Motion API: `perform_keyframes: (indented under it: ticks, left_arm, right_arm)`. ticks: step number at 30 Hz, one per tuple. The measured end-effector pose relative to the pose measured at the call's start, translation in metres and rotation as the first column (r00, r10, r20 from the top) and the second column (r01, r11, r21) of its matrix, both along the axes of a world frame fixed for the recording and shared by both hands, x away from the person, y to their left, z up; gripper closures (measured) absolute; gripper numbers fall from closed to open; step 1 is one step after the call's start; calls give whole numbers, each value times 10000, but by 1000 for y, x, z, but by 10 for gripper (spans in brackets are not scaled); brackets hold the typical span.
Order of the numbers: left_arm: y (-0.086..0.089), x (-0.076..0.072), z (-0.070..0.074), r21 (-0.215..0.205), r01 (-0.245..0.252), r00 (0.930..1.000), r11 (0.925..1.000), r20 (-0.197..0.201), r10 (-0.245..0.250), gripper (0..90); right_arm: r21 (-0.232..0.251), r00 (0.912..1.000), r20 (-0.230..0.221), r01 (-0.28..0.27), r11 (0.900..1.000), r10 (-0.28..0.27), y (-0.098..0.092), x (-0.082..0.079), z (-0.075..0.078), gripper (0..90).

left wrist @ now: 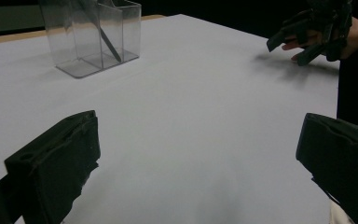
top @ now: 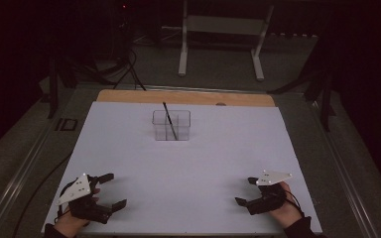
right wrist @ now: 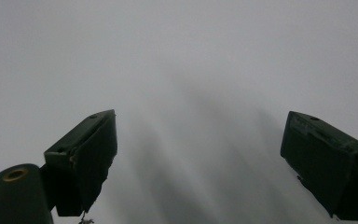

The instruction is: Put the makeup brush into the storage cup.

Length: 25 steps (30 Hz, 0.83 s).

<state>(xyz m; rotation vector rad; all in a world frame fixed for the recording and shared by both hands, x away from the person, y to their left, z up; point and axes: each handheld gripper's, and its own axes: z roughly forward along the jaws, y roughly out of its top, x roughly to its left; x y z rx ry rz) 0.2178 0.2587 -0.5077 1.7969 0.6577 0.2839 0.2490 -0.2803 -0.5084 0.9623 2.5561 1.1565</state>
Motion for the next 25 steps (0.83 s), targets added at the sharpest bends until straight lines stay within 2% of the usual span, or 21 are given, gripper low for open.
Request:
perform_keyframes:
  ticks: [25]
  left_arm:
    - [0,0,-1,15,31,10000,10000,-28,-31,10]
  right_arm:
    - [36,9999,-112,-27,10000,27,-5,1,-5,110]
